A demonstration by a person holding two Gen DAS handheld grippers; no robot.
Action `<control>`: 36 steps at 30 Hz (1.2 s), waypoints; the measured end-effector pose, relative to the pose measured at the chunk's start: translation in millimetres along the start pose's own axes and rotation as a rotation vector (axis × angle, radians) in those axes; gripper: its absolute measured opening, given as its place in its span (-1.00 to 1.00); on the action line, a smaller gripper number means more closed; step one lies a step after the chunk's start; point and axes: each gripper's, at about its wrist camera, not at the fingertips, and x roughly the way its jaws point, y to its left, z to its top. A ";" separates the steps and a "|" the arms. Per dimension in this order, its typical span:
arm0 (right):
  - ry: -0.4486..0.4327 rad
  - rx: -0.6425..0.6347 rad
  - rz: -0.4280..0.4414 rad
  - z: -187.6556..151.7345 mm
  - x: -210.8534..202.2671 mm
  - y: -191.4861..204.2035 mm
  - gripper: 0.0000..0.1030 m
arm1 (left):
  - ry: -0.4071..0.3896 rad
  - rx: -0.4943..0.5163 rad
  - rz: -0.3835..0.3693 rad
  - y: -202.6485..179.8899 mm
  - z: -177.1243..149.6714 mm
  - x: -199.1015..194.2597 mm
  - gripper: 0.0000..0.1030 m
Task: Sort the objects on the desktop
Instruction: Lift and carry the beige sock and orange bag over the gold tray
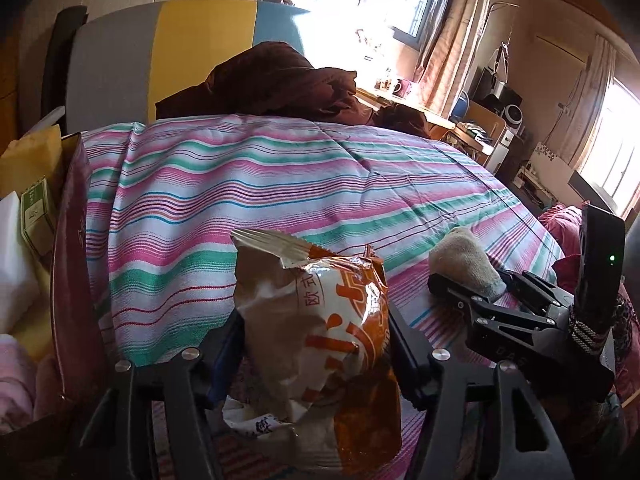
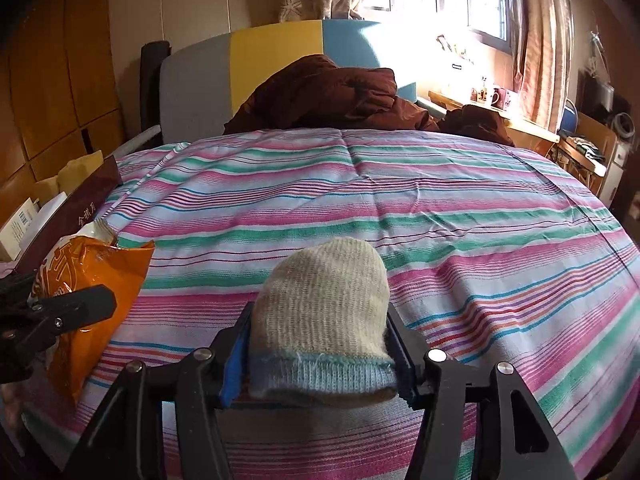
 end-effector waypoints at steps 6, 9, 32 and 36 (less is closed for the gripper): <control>-0.001 0.007 0.063 5.4 -6.1 12.9 0.15 | -0.064 0.027 -0.017 -6.4 4.3 -34.3 0.27; -0.008 -0.005 0.112 12.4 -10.2 28.4 0.15 | -0.107 0.010 -0.013 1.8 7.7 -58.1 0.27; -0.029 -0.255 0.505 83.3 1.5 244.6 0.15 | -0.190 -0.259 0.262 182.9 35.3 -138.5 0.27; 0.007 -0.277 0.512 77.8 15.1 258.1 0.15 | -0.165 -0.288 0.267 199.6 38.3 -130.8 0.26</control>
